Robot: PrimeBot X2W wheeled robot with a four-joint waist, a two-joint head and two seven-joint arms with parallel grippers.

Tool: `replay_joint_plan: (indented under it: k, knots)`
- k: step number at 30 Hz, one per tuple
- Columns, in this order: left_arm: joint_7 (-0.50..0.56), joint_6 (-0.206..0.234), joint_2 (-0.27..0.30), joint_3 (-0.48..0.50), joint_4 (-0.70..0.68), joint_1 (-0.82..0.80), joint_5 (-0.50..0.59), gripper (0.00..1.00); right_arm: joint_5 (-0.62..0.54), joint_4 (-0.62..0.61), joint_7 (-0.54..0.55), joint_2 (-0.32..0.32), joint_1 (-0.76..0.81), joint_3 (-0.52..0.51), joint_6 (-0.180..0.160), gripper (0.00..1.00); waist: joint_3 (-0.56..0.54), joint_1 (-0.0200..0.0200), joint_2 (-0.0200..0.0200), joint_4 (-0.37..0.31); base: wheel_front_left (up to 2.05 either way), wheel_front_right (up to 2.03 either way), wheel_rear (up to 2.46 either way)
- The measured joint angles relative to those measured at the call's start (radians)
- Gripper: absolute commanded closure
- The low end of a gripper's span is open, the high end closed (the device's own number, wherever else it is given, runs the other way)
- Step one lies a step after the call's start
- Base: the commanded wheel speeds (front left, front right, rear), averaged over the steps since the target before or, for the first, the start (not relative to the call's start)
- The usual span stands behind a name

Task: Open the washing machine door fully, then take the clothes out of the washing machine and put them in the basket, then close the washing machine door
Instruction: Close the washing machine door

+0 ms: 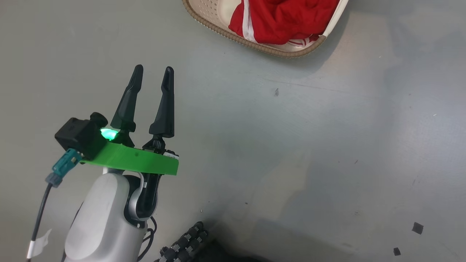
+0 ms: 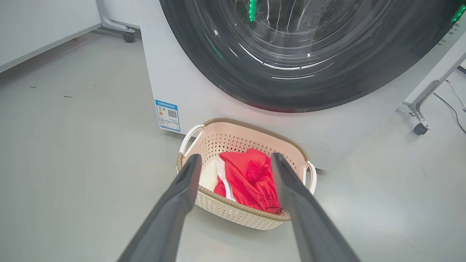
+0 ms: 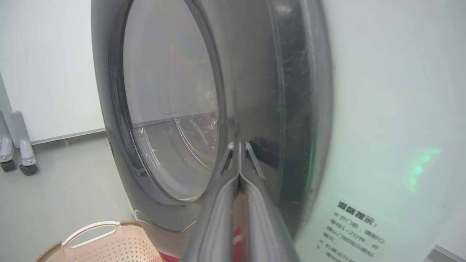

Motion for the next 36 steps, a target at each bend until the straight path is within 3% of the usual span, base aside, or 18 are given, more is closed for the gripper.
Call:
replay_joint_plan:
  k: [18,25,36]
  knots:
    - [0.0,0.0,-0.001,0.012,0.028,-0.007,-0.006,0.0,-0.002,0.119,-0.103,0.029,0.001,0.013,0.001,1.0,-0.031,0.0,0.0,-0.003,0.0,0.0,0.0]
    - [0.0,0.0,-0.001,0.052,0.057,-0.011,0.024,0.0,0.001,0.165,-0.138,0.016,0.118,0.021,-0.008,1.0,-0.09,0.0,0.0,-0.021,0.0,0.0,0.0]
    - [0.0,0.0,-0.001,0.091,0.107,-0.008,0.102,0.0,0.066,0.165,-0.156,0.064,0.325,-0.003,-0.011,1.0,-0.221,-0.0001,0.0,-0.084,0.0,0.0,0.0]
